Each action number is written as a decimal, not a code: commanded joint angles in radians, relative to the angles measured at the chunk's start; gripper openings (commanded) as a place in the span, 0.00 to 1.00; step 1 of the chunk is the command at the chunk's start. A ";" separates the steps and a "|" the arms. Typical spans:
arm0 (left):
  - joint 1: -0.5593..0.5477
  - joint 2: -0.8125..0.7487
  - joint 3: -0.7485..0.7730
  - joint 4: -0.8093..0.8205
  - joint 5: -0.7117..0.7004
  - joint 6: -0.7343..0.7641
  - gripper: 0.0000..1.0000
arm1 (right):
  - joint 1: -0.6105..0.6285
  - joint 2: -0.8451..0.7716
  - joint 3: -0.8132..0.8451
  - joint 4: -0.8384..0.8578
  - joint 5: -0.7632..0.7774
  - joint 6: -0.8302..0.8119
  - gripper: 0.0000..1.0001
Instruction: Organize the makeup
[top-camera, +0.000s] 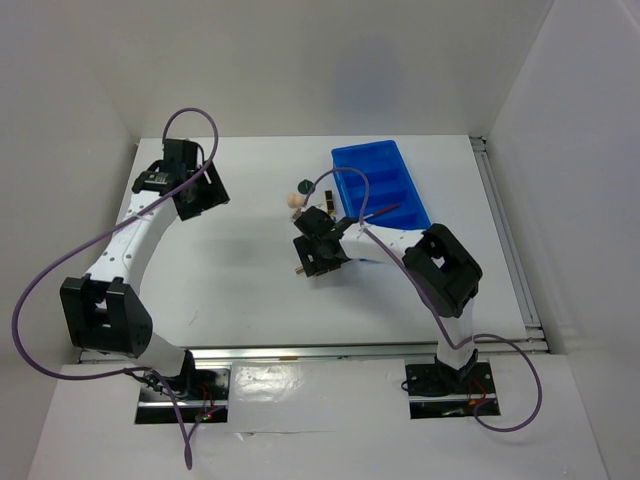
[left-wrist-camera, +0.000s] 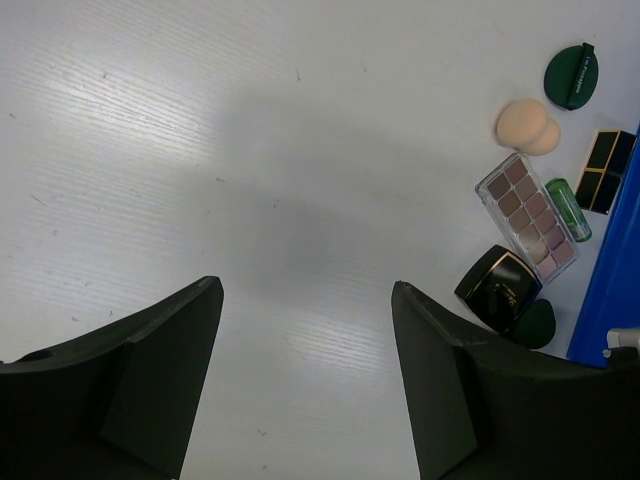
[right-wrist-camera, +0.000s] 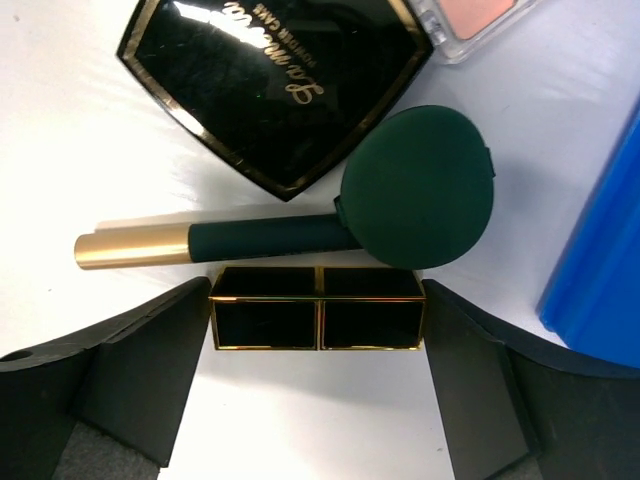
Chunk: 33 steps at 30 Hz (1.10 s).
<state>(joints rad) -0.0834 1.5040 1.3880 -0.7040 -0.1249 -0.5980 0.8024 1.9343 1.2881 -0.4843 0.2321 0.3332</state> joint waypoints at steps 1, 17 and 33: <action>0.014 -0.008 0.013 0.003 0.002 0.023 0.82 | 0.021 0.002 0.007 -0.014 0.026 0.013 0.89; 0.024 -0.018 0.022 0.003 0.011 0.032 0.82 | 0.021 -0.190 0.125 -0.059 0.082 -0.039 0.74; 0.033 0.001 0.032 0.003 0.022 0.041 0.82 | -0.273 -0.291 0.137 -0.066 0.084 -0.080 0.74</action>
<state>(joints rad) -0.0643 1.5040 1.3880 -0.7040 -0.1066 -0.5755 0.5945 1.7077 1.4509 -0.5545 0.3122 0.2764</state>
